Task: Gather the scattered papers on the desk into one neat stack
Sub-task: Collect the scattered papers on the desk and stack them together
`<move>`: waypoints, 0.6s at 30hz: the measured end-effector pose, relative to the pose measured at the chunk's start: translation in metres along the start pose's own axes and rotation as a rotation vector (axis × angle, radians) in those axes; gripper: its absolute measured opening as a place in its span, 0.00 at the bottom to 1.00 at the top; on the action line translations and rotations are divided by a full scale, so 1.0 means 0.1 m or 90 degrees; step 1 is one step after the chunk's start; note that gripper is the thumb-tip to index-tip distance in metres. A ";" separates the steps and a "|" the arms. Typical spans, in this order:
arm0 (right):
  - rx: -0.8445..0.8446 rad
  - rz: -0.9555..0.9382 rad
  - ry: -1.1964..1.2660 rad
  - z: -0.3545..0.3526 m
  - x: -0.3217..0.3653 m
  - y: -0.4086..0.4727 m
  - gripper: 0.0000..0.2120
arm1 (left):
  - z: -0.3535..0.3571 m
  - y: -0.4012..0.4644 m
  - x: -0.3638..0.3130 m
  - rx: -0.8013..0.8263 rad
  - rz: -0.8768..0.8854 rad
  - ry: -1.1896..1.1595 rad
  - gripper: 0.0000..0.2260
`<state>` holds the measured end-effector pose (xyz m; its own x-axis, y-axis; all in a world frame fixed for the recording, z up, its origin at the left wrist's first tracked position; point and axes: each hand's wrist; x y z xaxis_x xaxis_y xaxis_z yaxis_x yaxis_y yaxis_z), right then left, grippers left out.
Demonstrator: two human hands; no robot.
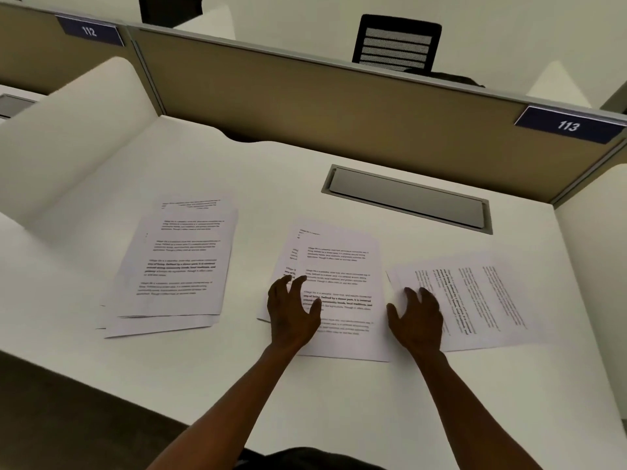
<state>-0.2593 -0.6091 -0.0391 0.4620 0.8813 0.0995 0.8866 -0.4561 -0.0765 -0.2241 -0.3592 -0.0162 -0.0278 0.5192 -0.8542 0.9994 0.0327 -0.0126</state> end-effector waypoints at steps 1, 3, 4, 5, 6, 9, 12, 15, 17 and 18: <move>-0.013 -0.008 -0.001 0.00 -0.02 -0.02 0.29 | 0.05 -0.02 -0.02 0.003 0.002 0.000 0.27; -0.039 -0.031 -0.004 0.01 -0.04 -0.08 0.25 | 0.13 -0.05 -0.05 0.005 0.012 -0.002 0.26; -0.054 -0.048 -0.002 0.02 -0.06 -0.11 0.24 | 0.18 -0.07 -0.07 0.007 0.023 -0.005 0.26; -0.071 -0.060 0.014 0.02 -0.08 -0.15 0.22 | 0.22 -0.08 -0.10 0.011 0.037 -0.009 0.25; -0.089 -0.062 0.048 0.01 -0.10 -0.19 0.21 | 0.27 -0.09 -0.14 0.016 0.056 -0.014 0.25; -0.169 -0.009 0.157 -0.08 -0.26 -0.21 0.19 | 0.46 -0.08 -0.29 0.050 0.107 -0.025 0.24; -0.180 0.108 0.181 -0.17 -0.55 -0.10 0.20 | 0.71 -0.05 -0.46 0.125 0.173 -0.011 0.23; -0.079 0.136 0.095 -0.15 -0.89 -0.02 0.27 | 0.98 -0.02 -0.64 0.242 0.259 0.060 0.25; -0.037 0.073 0.032 -0.11 -1.06 -0.01 0.29 | 1.16 -0.03 -0.74 0.317 0.273 0.106 0.27; -0.033 0.044 0.019 -0.10 -1.12 -0.01 0.29 | 1.24 -0.03 -0.79 0.337 0.272 0.122 0.28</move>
<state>-0.3119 -0.7083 -0.0401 0.5225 0.8435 0.1247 0.8518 -0.5229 -0.0325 -0.2221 -0.5060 -0.0128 0.4144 0.5375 -0.7344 0.7987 -0.6016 0.0103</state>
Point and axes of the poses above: each hand's wrist, its own y-axis towards the middle knuckle, its own z-axis out of the palm, x = y × z, and after that the axes turned 13 degrees about -y, right-handed
